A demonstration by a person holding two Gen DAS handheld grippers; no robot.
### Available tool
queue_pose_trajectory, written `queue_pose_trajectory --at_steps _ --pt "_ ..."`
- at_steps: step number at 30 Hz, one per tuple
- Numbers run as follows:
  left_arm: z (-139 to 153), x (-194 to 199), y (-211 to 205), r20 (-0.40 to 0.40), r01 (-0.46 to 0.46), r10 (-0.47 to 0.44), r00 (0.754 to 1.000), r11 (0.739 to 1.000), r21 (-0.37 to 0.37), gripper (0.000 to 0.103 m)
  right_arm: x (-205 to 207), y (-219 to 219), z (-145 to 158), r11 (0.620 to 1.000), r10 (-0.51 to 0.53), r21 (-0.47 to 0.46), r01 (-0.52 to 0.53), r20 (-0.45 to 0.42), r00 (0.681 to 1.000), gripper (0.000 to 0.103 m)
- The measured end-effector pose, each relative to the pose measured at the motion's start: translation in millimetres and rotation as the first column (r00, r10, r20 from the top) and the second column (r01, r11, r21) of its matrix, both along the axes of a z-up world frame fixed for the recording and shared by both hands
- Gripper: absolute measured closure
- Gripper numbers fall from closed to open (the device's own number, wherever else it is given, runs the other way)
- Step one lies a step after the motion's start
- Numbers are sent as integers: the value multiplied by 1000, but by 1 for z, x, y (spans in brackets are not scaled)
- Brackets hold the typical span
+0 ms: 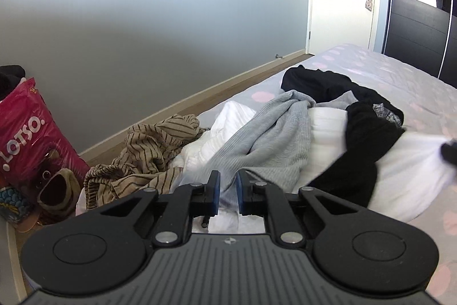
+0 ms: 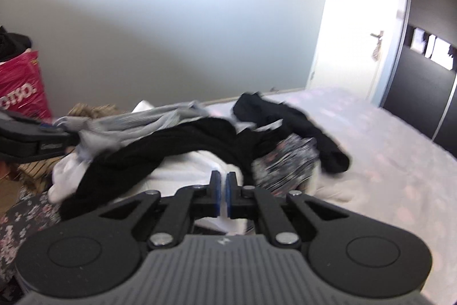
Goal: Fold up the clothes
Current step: 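Reach into the pile and close the right gripper on the white muslin blanket, then pull the white blanket from the pile with the right gripper while the left gripper grasps it too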
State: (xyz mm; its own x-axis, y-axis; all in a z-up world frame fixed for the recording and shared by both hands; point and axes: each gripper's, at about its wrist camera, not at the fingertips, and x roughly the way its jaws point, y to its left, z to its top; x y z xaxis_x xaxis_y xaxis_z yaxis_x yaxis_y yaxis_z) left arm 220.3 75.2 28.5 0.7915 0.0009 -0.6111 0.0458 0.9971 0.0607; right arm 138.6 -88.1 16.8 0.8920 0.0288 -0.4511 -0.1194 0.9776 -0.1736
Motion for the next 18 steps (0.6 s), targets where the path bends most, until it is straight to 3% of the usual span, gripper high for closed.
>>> queue_pose_trajectory --at_steps 2,5,7,12,18 --pt "5 -5 -1 12 19 -19 1000 1000 -7 92 -6 -18 12 998 -59 2 59 38 998 100" --pt "10 -14 -8 31 68 -67 997 997 -37 72 -14 -46 30 989 -146 17 145 81 986 100" --pt "13 -21 -15 47 101 -98 994 993 -57 44 -21 -63 37 980 -196 4 197 107 975 100" --pt "17 -39 -54 81 284 -278 957 956 -74 38 -34 -93 35 972 -232 56 229 43 972 100" --pt "7 -42 -79 49 331 -329 943 943 -24 37 -63 -133 8 929 -365 51 366 -20 931 102"
